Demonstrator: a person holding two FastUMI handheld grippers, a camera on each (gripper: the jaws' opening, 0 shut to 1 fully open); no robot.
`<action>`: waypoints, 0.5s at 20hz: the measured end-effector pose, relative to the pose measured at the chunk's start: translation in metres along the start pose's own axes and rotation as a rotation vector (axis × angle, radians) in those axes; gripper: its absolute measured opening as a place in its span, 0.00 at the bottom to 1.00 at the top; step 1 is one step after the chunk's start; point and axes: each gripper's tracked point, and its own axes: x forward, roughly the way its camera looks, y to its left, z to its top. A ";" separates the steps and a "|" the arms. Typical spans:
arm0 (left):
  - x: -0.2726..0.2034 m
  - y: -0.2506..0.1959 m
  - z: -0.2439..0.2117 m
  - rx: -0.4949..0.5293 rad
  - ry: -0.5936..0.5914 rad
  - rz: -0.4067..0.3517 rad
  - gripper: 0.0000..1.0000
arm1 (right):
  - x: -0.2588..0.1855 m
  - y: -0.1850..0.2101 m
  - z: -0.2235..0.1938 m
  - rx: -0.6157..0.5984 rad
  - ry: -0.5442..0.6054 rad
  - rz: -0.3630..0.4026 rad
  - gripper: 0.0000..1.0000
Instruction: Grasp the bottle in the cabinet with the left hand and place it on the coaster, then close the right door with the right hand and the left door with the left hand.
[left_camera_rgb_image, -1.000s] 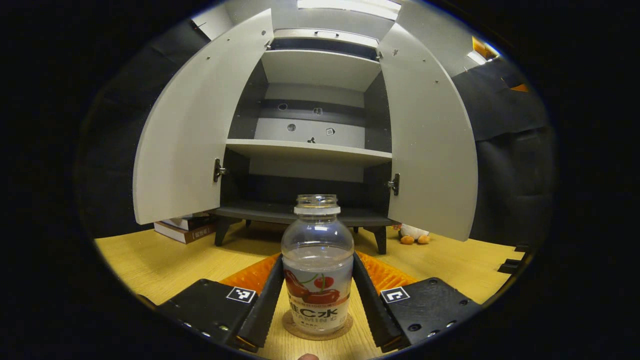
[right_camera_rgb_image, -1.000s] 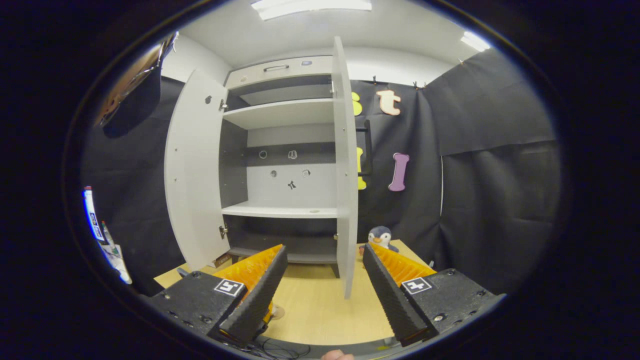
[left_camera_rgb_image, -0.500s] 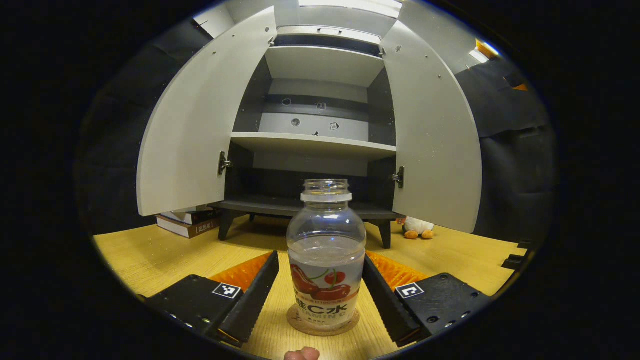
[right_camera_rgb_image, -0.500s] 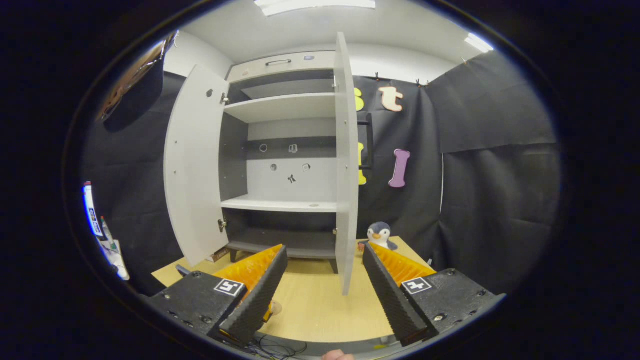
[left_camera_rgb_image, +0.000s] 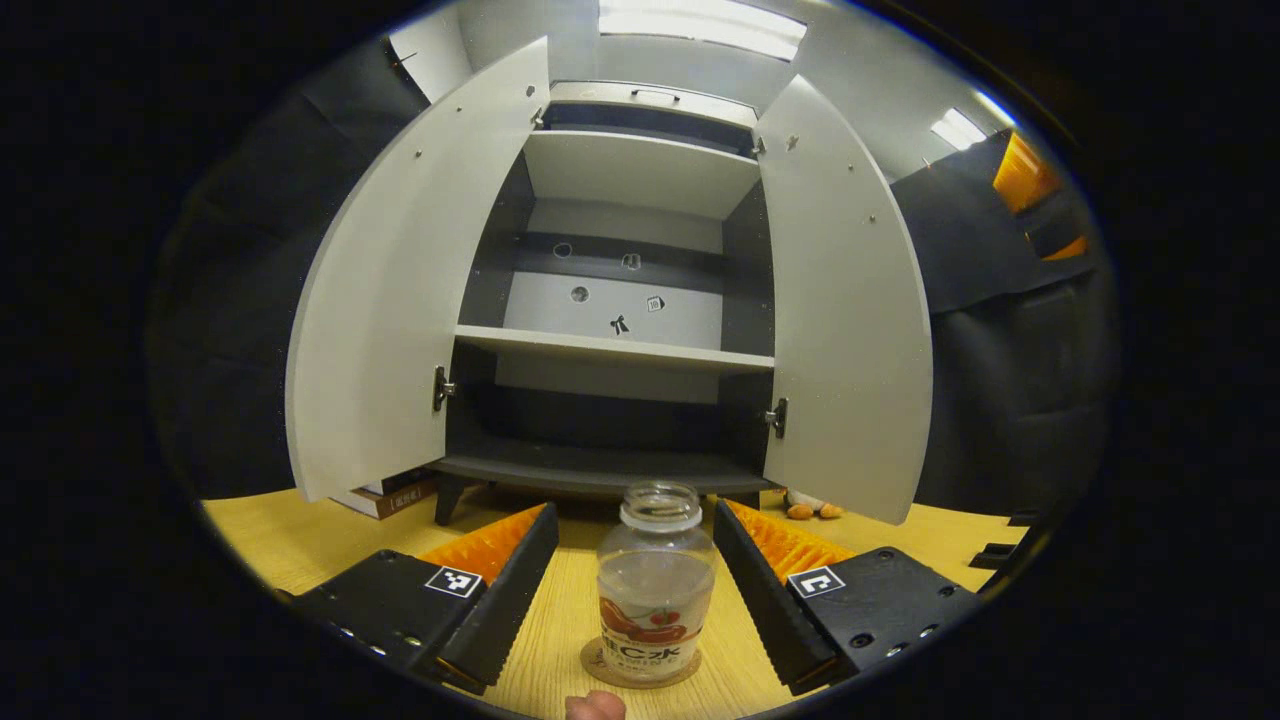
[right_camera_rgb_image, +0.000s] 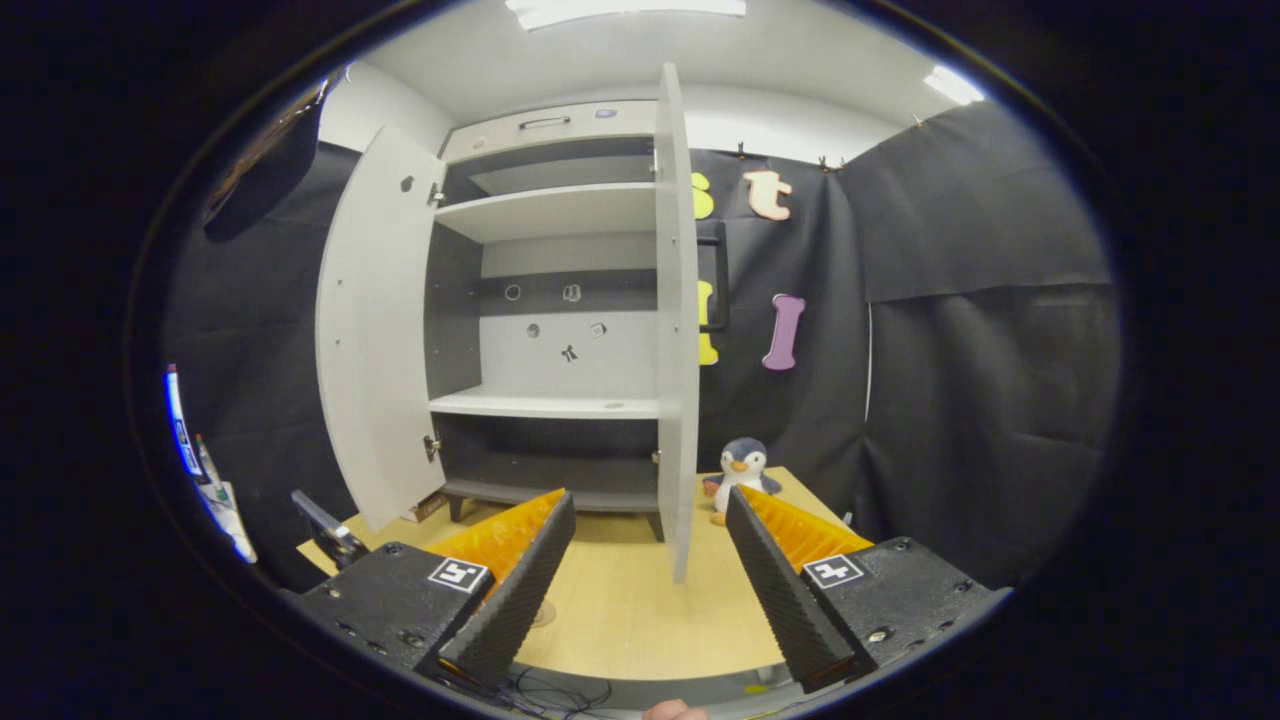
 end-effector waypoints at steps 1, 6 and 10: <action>-0.004 -0.003 0.012 -0.011 0.011 -0.017 0.95 | 0.003 0.000 0.000 0.009 -0.004 -0.003 0.96; -0.019 -0.007 0.078 -0.018 0.006 -0.064 0.95 | 0.028 -0.027 0.017 0.022 -0.052 -0.030 0.96; -0.021 -0.007 0.109 -0.022 0.012 0.007 0.95 | 0.061 -0.045 0.058 0.040 -0.066 0.083 0.99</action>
